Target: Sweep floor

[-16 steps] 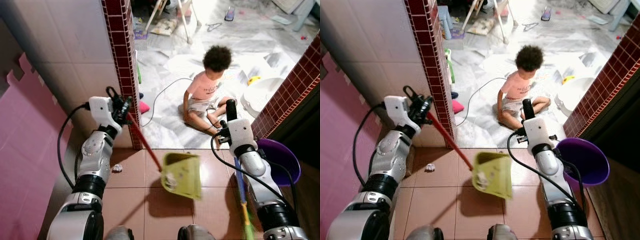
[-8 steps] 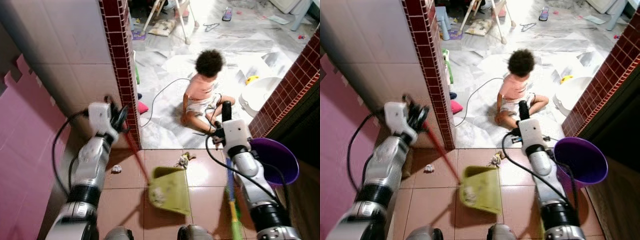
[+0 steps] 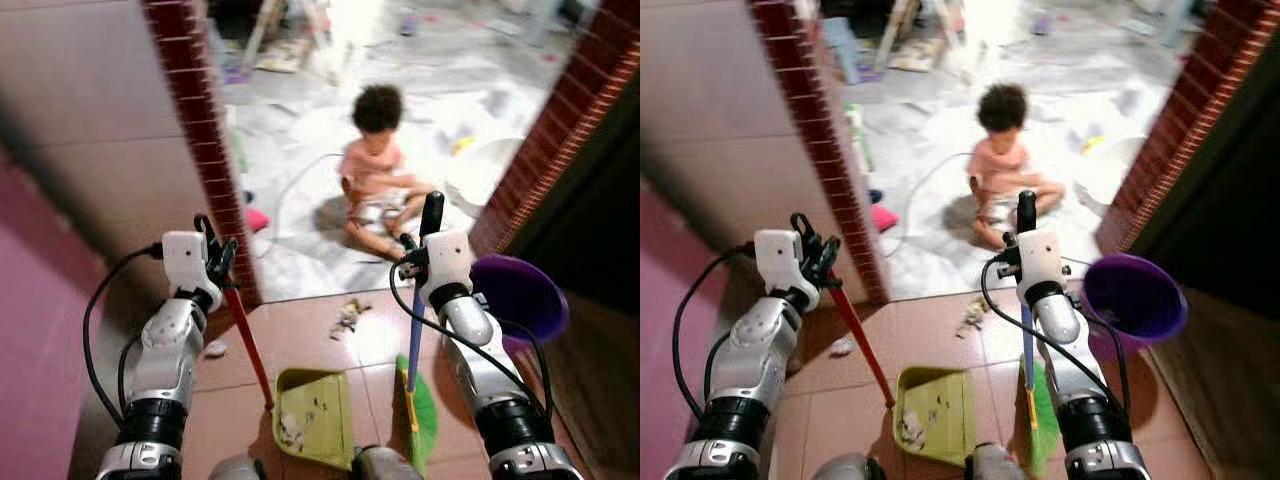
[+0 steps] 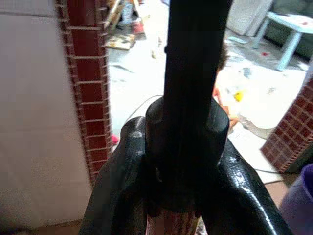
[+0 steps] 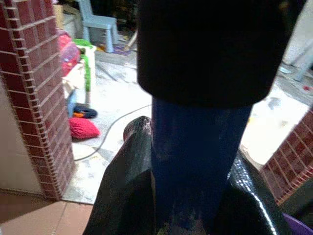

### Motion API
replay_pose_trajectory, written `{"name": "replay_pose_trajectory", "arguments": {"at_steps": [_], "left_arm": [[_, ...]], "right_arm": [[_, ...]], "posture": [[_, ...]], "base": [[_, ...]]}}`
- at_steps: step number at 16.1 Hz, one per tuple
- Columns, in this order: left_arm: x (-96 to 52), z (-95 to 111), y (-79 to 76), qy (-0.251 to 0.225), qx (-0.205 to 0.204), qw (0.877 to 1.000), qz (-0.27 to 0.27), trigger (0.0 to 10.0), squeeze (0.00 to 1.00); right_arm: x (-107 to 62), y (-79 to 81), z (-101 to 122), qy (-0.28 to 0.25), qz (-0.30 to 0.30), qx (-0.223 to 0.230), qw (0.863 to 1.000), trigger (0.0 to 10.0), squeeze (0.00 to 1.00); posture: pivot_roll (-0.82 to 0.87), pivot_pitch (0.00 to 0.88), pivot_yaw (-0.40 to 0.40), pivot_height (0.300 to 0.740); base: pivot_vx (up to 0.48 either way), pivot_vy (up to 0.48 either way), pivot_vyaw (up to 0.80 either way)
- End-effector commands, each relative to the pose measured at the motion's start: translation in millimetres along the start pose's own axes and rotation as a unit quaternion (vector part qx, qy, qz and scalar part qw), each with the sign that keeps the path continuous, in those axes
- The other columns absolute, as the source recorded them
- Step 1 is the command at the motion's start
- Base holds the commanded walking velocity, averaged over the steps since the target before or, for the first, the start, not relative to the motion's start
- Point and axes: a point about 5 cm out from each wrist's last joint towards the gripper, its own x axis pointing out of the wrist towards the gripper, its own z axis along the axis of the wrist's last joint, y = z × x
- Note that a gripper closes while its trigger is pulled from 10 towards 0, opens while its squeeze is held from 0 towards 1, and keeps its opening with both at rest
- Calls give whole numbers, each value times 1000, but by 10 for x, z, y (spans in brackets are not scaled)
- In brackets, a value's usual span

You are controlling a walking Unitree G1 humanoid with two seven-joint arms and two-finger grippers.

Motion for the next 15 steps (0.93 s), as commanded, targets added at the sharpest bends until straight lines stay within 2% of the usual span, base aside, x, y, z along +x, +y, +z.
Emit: {"name": "replay_pose_trajectory", "arguments": {"at_steps": [1, 3, 6, 9, 15], "left_arm": [[58, 158, -61, -30, -9, 999, -16, 10000, 0], [83, 158, -30, -22, 2, 1000, 2, 10000, 0], [88, 155, -79, -18, 1, 1000, -5, 10000, 0], [78, 138, -90, -13, -3, 1000, -6, 10000, 0], [65, 122, -81, -7, -1, 1000, -6, 10000, 0]], "right_arm": [[30, -10, 47, -9, 2, -2, 1000, 10000, 0], [19, -42, 29, -7, 2, -6, 1000, 10000, 0], [18, -50, 32, -9, 4, -6, 1000, 10000, 0], [26, -18, 40, -11, 11, -7, 1000, 10000, 0], [38, 4, 40, -10, 16, -6, 1000, 10000, 0]], "posture": [[-92, 0, 32, 740], [-103, 0, 32, 740], [-104, 0, 31, 740], [-101, 0, 27, 740], [-99, 0, 28, 740]], "base": [[0, 0, -800], [0, 0, -800], [0, 0, -800], [0, 0, 0], [-345, 0, 0]]}}
